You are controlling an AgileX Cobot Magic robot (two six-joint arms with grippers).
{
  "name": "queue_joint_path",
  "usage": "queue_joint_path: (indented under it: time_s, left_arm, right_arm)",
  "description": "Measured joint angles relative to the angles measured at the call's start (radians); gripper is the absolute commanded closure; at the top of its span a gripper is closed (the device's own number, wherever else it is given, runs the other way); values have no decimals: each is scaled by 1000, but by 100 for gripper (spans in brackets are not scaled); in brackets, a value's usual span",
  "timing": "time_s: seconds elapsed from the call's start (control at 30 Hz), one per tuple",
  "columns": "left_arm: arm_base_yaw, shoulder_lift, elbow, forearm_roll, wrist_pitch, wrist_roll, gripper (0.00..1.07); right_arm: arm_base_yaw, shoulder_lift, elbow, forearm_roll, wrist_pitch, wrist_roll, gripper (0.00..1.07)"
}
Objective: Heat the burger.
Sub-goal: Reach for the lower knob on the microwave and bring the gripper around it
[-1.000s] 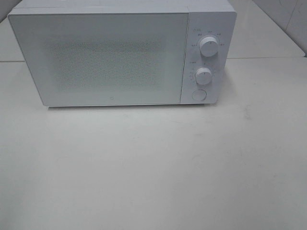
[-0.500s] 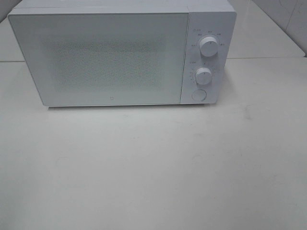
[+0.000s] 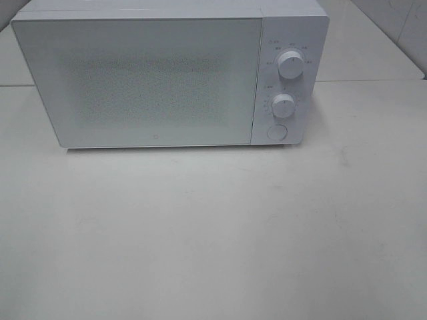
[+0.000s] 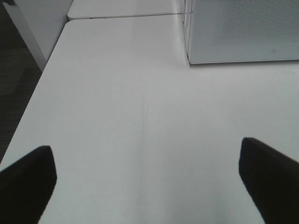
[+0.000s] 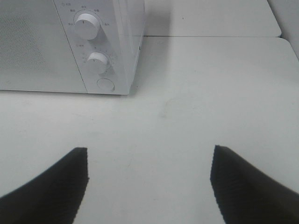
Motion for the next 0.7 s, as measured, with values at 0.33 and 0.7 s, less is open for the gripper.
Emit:
queue_joint_path:
  time_s: [0.33, 0.7]
  left_arm:
    - [0, 0, 0, 0, 0, 0, 6]
    - [0, 0, 0, 0, 0, 0, 6]
  right_arm:
    - [0, 281, 0, 0, -312, 0, 35]
    - [0, 571, 0, 0, -646, 0, 35]
